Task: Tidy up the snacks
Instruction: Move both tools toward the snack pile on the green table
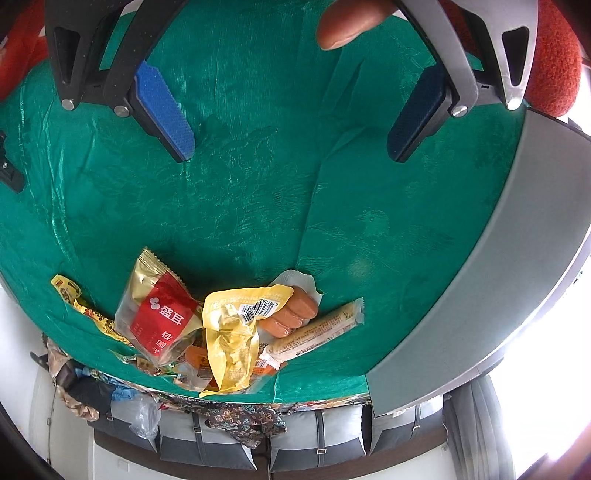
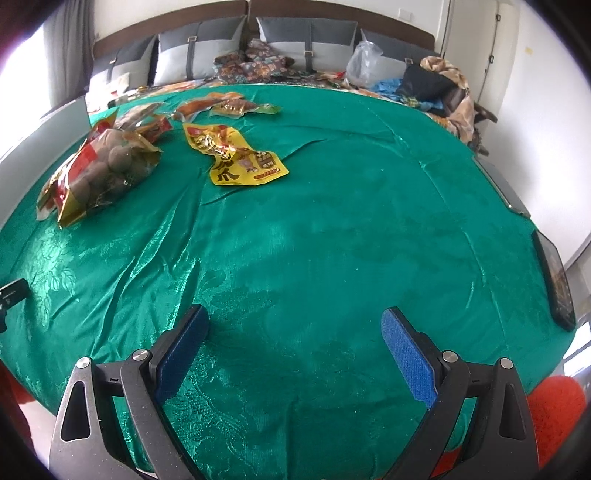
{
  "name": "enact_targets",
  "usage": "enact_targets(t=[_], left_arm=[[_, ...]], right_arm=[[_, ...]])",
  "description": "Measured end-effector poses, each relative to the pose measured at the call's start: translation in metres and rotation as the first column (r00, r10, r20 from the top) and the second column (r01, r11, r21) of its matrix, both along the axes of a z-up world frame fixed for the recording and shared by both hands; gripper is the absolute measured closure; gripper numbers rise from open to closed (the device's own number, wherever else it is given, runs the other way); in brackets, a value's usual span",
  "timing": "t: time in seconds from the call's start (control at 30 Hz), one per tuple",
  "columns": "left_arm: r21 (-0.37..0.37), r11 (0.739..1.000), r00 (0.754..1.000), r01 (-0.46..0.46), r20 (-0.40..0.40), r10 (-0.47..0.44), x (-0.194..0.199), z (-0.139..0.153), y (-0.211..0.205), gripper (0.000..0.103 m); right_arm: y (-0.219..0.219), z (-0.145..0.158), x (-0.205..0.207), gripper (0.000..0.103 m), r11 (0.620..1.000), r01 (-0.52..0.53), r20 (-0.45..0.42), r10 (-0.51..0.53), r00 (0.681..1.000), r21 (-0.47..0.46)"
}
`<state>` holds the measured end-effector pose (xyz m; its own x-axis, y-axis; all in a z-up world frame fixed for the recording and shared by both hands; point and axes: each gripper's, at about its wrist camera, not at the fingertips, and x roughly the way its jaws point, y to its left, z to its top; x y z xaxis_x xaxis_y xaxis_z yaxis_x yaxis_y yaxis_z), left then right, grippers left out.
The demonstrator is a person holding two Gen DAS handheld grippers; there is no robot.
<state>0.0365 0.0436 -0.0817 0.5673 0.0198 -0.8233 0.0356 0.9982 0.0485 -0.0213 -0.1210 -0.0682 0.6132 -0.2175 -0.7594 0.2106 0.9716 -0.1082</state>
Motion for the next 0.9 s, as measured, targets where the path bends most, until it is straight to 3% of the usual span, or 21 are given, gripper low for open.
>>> enact_targets(t=[0.17, 0.9], left_arm=[[-0.063, 0.998, 1.0, -0.01, -0.02, 0.009, 0.0049, -0.0038, 0.0092, 0.0], [-0.059, 0.997, 0.999, 0.054, 0.012, -0.053, 0.0032, -0.004, 0.0082, 0.0]], right_arm=[[-0.0023, 0.0001, 0.0022, 0.007, 0.999, 0.008, -0.001, -0.008, 1.0, 0.031], [-0.0089, 0.0002, 0.0055, 0.006, 0.996, 0.029, -0.012, -0.028, 1.0, 0.081]])
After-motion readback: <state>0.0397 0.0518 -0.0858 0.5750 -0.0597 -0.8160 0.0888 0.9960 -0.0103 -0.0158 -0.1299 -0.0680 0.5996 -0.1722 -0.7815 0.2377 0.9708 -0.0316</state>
